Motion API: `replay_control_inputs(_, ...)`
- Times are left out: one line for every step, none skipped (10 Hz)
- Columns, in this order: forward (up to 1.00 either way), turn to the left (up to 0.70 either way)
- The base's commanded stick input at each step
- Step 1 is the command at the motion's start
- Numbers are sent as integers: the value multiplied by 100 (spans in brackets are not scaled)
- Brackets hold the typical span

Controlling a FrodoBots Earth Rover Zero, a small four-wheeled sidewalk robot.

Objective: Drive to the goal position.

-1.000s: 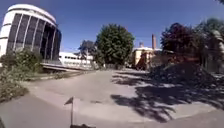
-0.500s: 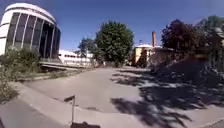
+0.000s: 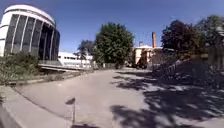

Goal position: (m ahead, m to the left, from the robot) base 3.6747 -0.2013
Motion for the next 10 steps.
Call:
replay_control_inputs(60, 0)
replay_control_inputs(60, 0)
replay_control_inputs(60, 0)
replay_control_inputs(60, 0)
replay_control_inputs(60, 0)
replay_control_inputs(60, 0)
replay_control_inputs(60, 0)
replay_control_inputs(60, 0)
replay_control_inputs(60, 0)
replay_control_inputs(60, 0)
